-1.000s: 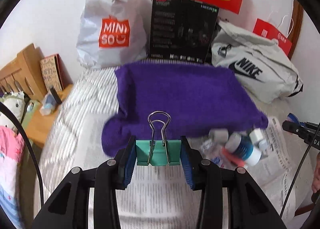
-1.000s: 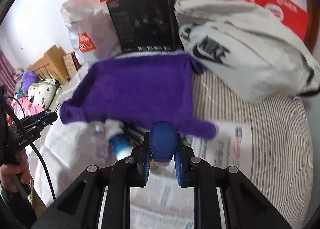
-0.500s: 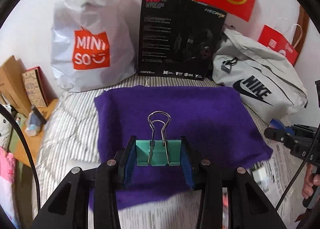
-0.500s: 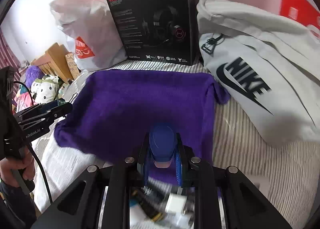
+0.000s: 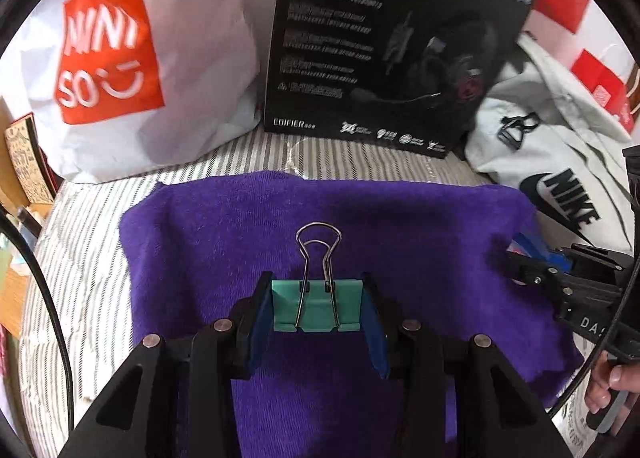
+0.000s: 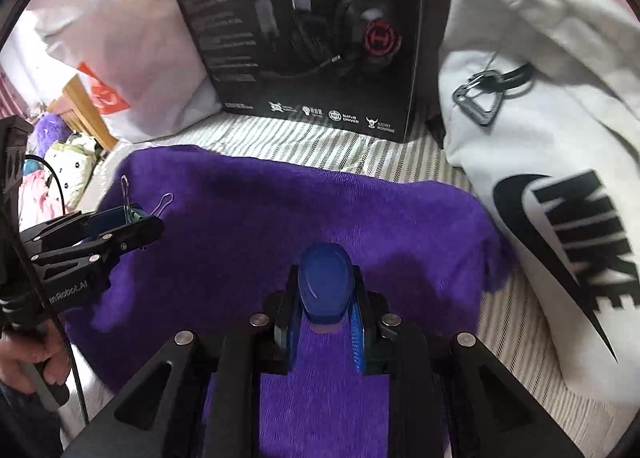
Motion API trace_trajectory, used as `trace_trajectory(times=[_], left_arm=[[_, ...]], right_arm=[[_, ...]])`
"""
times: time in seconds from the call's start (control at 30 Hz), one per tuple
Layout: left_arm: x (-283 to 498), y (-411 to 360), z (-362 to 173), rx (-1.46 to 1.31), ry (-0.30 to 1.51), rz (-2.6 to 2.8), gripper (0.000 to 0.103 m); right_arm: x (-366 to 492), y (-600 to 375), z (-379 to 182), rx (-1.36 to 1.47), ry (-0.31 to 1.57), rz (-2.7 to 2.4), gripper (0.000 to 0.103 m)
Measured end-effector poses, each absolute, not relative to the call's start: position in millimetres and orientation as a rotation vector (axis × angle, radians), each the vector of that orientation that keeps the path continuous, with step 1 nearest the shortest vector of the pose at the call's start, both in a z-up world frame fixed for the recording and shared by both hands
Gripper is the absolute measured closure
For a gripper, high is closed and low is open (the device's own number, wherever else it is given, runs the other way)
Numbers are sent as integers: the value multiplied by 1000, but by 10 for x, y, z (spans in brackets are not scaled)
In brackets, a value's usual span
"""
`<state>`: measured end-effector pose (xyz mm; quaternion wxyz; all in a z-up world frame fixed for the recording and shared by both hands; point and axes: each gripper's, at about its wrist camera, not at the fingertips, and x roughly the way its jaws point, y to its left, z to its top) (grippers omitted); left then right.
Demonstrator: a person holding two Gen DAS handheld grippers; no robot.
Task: Organize rigid objects
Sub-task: 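Carry the clip and jar onto the purple towel while both tools open to release, then grasp the clear candy bottle with the left tool while the right tool grasps the small white bottle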
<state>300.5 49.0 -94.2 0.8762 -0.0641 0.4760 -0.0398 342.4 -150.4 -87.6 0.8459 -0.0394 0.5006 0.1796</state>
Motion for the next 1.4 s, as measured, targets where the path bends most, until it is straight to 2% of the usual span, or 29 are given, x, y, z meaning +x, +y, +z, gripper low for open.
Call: trace_trajectory(times=[0.43,0.5,0.53,0.57,0.6,0.63,0.67,0.7,0.87,1.1,1.23,1.4], left_arm=[[3219,389,-1098,-71,1061,-78,64],[3223,362,-1102,-50,1068,-77,64],[3218,355,-1105,-42,1070,-76,63],[3214,333,-1109,-28,1075,-81,58],[3210,313,-1113,-20,1082,-88,49],[3209,290,-1121,-13,1089,-95,44],[3194,260,-1131,2,1096,-92,38],[3175,237,-1139,18,1099,-79,37],[3002,272,-1109,10,1104,-32,37],[2238,378,-607,-10,970,16,38],[1701,272,-503,-39,989,-38,38],[1356,31,-624,-91,1058,-113,38]], right_arm=[[3541,-1423,-1079,-103,1095,360,81],[3530,-1424,-1080,-99,1102,375,76],[3517,-1426,-1081,-88,1113,396,67],[3507,-1421,-1080,-83,1121,409,56],[3483,-1422,-1079,-82,1129,408,50],[3456,-1434,-1078,-87,1131,394,45],[3414,-1447,-1074,-92,1129,375,45],[3371,-1467,-1072,-92,1130,363,45],[2989,-1592,-867,-53,1098,359,45],[2163,-1926,-484,-15,1021,312,39],[1671,-2125,-372,22,1013,270,36],[1257,-2293,-269,49,1022,248,35]])
